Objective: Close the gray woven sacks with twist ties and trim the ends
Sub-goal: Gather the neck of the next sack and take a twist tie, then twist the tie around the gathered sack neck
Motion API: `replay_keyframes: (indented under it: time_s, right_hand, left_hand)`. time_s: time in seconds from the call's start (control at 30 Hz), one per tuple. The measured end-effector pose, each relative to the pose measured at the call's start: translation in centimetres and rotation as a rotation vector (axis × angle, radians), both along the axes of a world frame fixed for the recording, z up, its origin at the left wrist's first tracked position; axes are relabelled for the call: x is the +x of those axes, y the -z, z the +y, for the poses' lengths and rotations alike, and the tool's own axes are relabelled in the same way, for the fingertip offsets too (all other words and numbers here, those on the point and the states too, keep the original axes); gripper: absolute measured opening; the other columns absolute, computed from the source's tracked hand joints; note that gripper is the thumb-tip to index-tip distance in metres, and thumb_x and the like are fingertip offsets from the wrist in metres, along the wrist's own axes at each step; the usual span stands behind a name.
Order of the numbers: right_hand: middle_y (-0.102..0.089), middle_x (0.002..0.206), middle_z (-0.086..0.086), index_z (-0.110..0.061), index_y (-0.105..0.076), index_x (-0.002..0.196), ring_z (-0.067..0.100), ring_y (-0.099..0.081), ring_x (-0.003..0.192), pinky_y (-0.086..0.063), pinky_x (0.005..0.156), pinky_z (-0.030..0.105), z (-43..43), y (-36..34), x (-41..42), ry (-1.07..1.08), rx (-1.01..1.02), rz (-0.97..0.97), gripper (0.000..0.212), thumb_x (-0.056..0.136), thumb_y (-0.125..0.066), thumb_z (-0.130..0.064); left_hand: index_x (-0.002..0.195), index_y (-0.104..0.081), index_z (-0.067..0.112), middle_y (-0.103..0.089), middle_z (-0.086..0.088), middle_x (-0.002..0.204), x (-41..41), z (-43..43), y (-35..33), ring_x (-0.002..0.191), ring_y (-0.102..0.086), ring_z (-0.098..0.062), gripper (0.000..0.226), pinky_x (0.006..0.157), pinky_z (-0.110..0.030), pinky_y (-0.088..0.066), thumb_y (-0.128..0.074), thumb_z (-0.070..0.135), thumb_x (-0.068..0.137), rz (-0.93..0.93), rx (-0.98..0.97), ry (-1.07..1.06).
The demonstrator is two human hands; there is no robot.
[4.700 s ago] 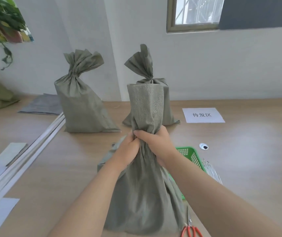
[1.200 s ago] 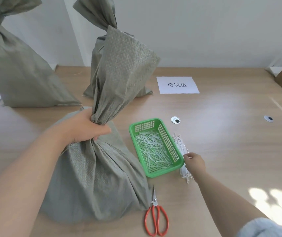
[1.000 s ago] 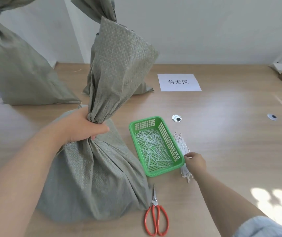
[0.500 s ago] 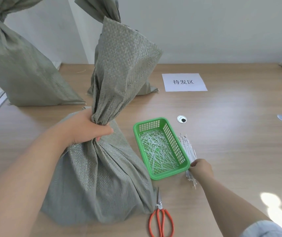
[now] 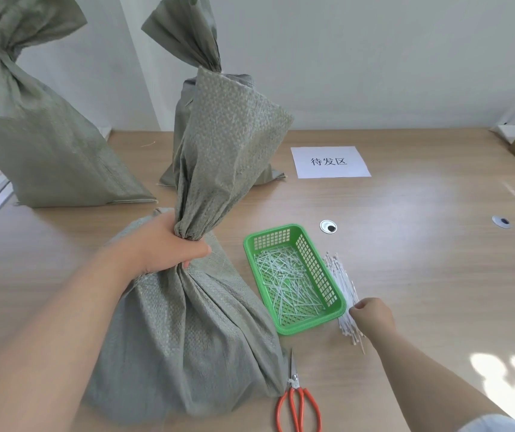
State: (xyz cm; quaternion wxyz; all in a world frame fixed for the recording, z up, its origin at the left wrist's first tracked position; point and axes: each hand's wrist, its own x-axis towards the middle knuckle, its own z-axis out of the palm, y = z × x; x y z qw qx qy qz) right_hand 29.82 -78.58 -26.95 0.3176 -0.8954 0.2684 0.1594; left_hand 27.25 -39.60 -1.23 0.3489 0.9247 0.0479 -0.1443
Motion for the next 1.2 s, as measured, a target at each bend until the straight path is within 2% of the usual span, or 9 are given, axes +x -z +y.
replay_keyframes:
  time_s: [0.13, 0.23, 0.37, 0.53, 0.73, 0.9, 1.07, 1.13, 1.2]
  right_hand:
    - [-0.072, 0.069, 0.009, -0.011, -0.072, 0.075, 0.023, -0.063, 0.065, -0.047, 0.057, 0.027, 0.1, -1.1, 0.0, -0.001, 0.007, -0.013, 0.014, 0.081, -0.059, -0.014]
    - [-0.072, 0.068, 0.004, -0.017, -0.07, 0.073, 0.023, -0.071, 0.071, -0.056, 0.067, 0.033, 0.0, -2.6, 0.2, 0.002, 0.02, -0.049, 0.014, 0.081, -0.058, -0.014]
    - [-0.073, 0.064, 0.003, -0.014, -0.071, 0.073, 0.02, -0.072, 0.06, -0.061, 0.067, 0.04, -0.2, -5.1, 0.4, -0.001, 0.079, -0.165, 0.016, 0.079, -0.057, -0.011]
    - [-0.074, 0.068, 0.008, -0.009, -0.07, 0.084, 0.02, -0.064, 0.052, -0.052, 0.055, 0.032, 1.5, -10.2, 1.1, -0.016, 0.2, -0.31, 0.012, 0.087, -0.058, -0.01]
    - [-0.065, 0.065, 0.008, -0.01, -0.07, 0.088, 0.018, -0.052, 0.051, -0.046, 0.053, 0.03, 6.9, -16.8, 1.3, -0.153, 0.364, -0.463, 0.012, 0.094, -0.062, -0.015]
    - [-0.053, 0.059, 0.001, -0.011, -0.071, 0.089, 0.015, -0.041, 0.05, -0.034, 0.047, 0.027, 12.9, -20.9, -0.1, -0.275, 0.497, -0.543, 0.011, 0.095, -0.063, -0.015]
    - [-0.048, 0.058, 0.0, -0.015, -0.073, 0.086, 0.016, -0.036, 0.051, -0.028, 0.044, 0.024, 19.0, -22.9, -1.5, -0.443, 0.497, -0.566, 0.011, 0.093, -0.065, -0.018]
    - [-0.044, 0.053, -0.006, -0.017, -0.072, 0.082, 0.011, -0.033, 0.047, -0.028, 0.044, 0.022, 21.2, -23.4, -1.9, -0.514, 0.446, -0.579, 0.013, 0.093, -0.066, -0.019]
    - [-0.04, 0.044, -0.013, -0.025, -0.068, 0.07, 0.005, -0.03, 0.042, -0.026, 0.045, 0.018, 23.0, -23.8, -2.2, -0.597, 0.359, -0.601, 0.023, 0.091, -0.065, -0.017]
  left_hand:
    - [0.054, -0.049, 0.019, -0.059, 0.004, 0.053, -0.1, 0.2, 0.1, 0.056, -0.053, -0.008, 0.036, 0.07, -0.03, -0.045, -0.07, 0.02, 0.084, -0.001, -0.006, -0.004]
    - [0.052, -0.051, 0.019, -0.06, 0.006, 0.052, -0.3, -0.1, -0.1, 0.052, -0.052, -0.001, 0.038, 0.065, -0.026, -0.043, -0.07, 0.023, 0.085, -0.013, 0.027, 0.001]
    - [0.057, -0.055, 0.017, -0.058, 0.007, 0.057, -1.1, -0.1, -0.6, 0.06, -0.054, -0.004, 0.039, 0.059, -0.019, -0.039, -0.071, 0.032, 0.09, -0.035, 0.018, -0.018]
    - [0.064, -0.062, 0.015, -0.059, 0.01, 0.061, -2.0, 0.7, -1.0, 0.063, -0.055, -0.005, 0.043, 0.058, -0.02, -0.038, -0.068, 0.048, 0.092, -0.042, -0.05, -0.03]
    - [0.07, -0.059, 0.024, -0.06, 0.013, 0.064, -3.1, 1.2, -1.5, 0.065, -0.054, 0.002, 0.039, 0.053, -0.012, -0.032, -0.06, 0.053, 0.095, -0.058, -0.054, -0.001]
    - [0.073, -0.059, 0.032, -0.064, 0.017, 0.078, -3.0, 1.8, -0.7, 0.08, -0.058, -0.001, 0.03, 0.066, -0.015, -0.039, -0.065, 0.055, 0.091, -0.093, -0.182, 0.016]
    - [0.061, -0.063, 0.027, -0.067, 0.018, 0.061, -2.8, 2.4, 0.5, 0.063, -0.06, 0.01, 0.036, 0.058, -0.01, -0.04, -0.07, 0.046, 0.091, -0.181, -0.211, 0.017]
    - [0.064, -0.066, 0.03, -0.068, 0.021, 0.063, -2.8, 2.5, 0.8, 0.066, -0.061, 0.01, 0.028, 0.062, -0.015, -0.045, -0.071, 0.041, 0.089, -0.23, -0.24, 0.024]
    - [0.078, -0.073, 0.025, -0.075, 0.008, 0.079, -2.8, 2.6, 1.3, 0.082, -0.068, -0.002, 0.021, 0.077, -0.033, -0.057, -0.07, 0.044, 0.086, -0.277, -0.25, 0.035]
